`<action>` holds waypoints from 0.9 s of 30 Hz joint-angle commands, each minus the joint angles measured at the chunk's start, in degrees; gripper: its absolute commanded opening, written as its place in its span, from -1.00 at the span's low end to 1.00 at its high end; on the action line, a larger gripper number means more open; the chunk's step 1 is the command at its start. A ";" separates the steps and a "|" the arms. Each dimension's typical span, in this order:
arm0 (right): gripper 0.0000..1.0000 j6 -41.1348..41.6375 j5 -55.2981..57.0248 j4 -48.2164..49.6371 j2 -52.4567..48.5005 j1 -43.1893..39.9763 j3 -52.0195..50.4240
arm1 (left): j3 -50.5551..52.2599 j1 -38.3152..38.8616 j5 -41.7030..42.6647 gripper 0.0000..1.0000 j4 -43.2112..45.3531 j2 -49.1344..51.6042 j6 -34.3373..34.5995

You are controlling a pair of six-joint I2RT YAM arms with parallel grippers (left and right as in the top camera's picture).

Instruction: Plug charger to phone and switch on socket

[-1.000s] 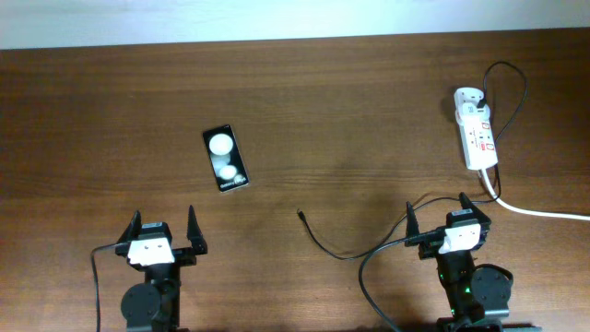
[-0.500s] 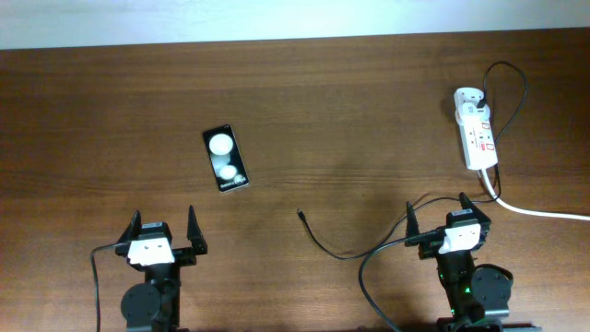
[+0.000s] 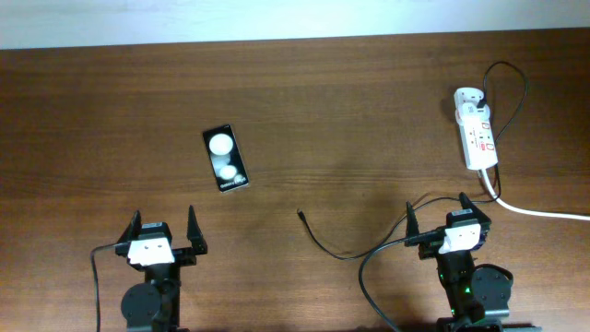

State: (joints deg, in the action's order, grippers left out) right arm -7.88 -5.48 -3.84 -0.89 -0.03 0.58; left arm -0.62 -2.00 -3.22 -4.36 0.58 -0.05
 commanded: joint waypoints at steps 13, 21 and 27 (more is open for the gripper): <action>0.97 -0.04 -0.09 -0.28 0.52 -0.46 -0.26 | 0.09 0.09 6.19 0.98 4.87 -0.17 -0.85; 0.97 -0.04 -0.09 -0.28 0.52 -0.46 -0.26 | -35.80 0.09 21.20 0.98 -23.74 20.37 -9.11; 0.97 -0.04 -0.09 -0.28 0.52 -0.46 -0.26 | -87.71 0.09 26.14 0.98 -61.16 66.23 -8.35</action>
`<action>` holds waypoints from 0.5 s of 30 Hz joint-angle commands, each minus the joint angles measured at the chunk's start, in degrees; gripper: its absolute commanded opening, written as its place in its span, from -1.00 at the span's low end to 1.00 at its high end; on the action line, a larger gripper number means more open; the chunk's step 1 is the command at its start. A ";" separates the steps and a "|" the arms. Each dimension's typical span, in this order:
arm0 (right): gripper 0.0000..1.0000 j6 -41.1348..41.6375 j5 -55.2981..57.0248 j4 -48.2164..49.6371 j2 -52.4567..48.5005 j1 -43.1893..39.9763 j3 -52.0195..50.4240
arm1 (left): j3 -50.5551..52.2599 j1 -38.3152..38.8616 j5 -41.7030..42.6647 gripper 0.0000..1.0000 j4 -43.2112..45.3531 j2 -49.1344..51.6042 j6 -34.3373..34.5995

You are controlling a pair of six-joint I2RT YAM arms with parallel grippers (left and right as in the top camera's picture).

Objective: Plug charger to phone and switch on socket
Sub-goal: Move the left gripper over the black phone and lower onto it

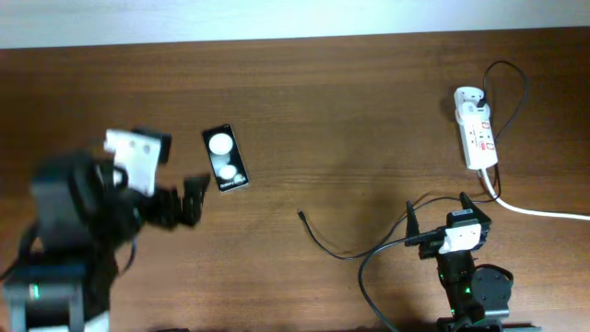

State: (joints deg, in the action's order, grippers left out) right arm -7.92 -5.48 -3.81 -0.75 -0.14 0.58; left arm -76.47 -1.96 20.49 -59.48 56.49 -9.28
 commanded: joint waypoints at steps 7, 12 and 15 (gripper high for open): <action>0.97 0.00 -0.09 -0.28 0.39 -0.35 -0.26 | -14.53 0.09 7.17 -1.00 -6.01 32.92 1.31; 0.97 0.00 -0.09 -0.31 0.39 -0.35 -0.26 | -14.45 2.86 0.61 -1.00 -5.97 42.60 4.76; 0.97 0.00 -0.09 -0.31 0.39 -0.35 -0.26 | -14.43 6.21 -9.40 -0.80 -4.22 43.85 10.67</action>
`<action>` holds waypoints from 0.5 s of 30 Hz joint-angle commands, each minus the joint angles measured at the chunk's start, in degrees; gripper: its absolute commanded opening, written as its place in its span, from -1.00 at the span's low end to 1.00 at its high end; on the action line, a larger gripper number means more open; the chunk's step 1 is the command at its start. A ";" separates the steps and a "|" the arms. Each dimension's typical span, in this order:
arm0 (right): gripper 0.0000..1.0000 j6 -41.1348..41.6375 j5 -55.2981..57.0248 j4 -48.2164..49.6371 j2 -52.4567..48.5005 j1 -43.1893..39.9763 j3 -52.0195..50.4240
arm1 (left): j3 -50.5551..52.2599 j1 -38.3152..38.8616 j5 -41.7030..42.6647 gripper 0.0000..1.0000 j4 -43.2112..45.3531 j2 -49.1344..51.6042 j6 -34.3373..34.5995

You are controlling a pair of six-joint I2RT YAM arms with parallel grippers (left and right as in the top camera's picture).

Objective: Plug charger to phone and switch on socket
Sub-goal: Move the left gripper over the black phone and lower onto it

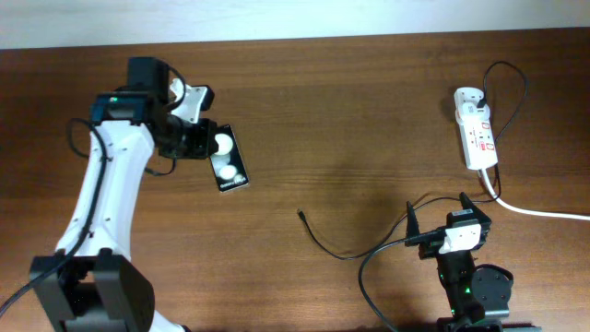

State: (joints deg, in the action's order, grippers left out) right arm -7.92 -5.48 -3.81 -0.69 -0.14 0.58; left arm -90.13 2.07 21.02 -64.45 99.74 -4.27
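Observation:
The black phone (227,159) lies flat at the left-middle of the table, with bright reflections on its screen. My left gripper (201,140) sits at the phone's far left end, reaching in from the left; its fingers look spread, and it holds nothing. The thin black charger cable (324,246) lies loose on the table, its plug tip (300,214) pointing toward the phone. A white socket strip (477,136) with red switches lies at the far right. My right gripper (439,211) rests open near the front edge, with nothing in it.
A white adapter (466,97) sits in the far end of the strip. The strip's white lead (544,213) runs off the right edge. Black cable loops (373,277) lie around the right arm's base. The left arm (97,198) arches over the table's left side.
My left gripper has moved from just below and left of the phone up to its far left end. The phone, the cable and the right arm have not moved.
At first both grippers rested open at the front edge, with the phone, cable and strip lying apart. Then the left arm had lifted and reached toward the phone's near left side. Now its gripper is at the phone's far left end.

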 commanded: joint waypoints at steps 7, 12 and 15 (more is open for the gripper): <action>0.97 0.00 -0.09 -0.31 0.33 -0.35 -0.26 | 2.23 9.46 -24.30 0.98 3.58 0.72 14.67; 0.97 0.00 -0.09 -0.31 0.33 -0.35 -0.26 | 5.38 9.90 -25.62 0.98 12.11 8.48 19.04; 0.97 0.00 -0.09 -0.31 0.33 -0.35 -0.26 | 5.40 9.90 -25.66 0.98 18.51 14.93 19.06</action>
State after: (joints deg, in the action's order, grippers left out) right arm -7.94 -5.48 -3.81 -0.67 -0.14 0.58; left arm -85.19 12.05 -3.75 -49.60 110.15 13.58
